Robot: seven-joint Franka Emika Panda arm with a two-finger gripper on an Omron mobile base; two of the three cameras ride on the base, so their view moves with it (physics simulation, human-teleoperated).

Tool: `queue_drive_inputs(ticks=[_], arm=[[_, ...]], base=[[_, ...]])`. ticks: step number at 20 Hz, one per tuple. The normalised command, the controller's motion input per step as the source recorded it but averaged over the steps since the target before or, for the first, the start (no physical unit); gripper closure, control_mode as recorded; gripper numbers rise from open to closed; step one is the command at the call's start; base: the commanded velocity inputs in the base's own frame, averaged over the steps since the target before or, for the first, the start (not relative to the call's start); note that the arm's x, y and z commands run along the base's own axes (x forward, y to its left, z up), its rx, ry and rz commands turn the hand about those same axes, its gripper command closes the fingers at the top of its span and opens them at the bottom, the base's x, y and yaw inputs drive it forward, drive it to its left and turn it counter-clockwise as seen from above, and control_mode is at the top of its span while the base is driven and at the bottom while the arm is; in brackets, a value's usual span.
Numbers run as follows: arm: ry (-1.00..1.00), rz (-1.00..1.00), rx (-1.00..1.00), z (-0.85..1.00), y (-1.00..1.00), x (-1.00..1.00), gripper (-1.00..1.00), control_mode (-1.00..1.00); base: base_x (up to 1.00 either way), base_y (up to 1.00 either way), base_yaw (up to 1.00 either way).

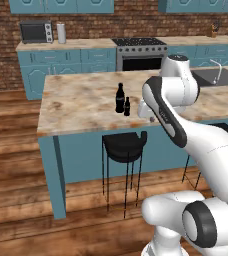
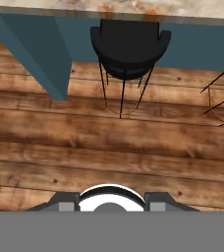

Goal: Place the large bottle from the dining counter next to the other large bottle outside the sink, and place the small bottle from the dining counter next to the other small bottle inside the sink.

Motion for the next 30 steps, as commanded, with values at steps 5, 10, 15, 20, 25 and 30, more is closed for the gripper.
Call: queue_drive_inputs(ticks=[5,10,15,20,25,30], arm=[[0.0,0.0,0.0,0.0,0.0,0.01,-1.0,1.0],[0.0,0.0,0.0,0.0,0.0,0.0,-1.0,1.0],[0.0,0.0,0.0,0.0,0.0,0.0,-1.0,1.0],[0.0,0.0,0.0,0.0,0.0,0.0,-1.0,1.0],[0.0,0.0,0.0,0.0,0.0,0.0,-1.0,1.0],[0.0,0.0,0.0,0.0,0.0,0.0,-1.0,1.0]], base=[[0.1,0.0,0.0],[0.4,-0.01,0.0],[0.55,-0.01,-0.02],[0.54,0.0,-0.01],[0.5,0.0,-0.01],[0.49,0.0,0.0]])
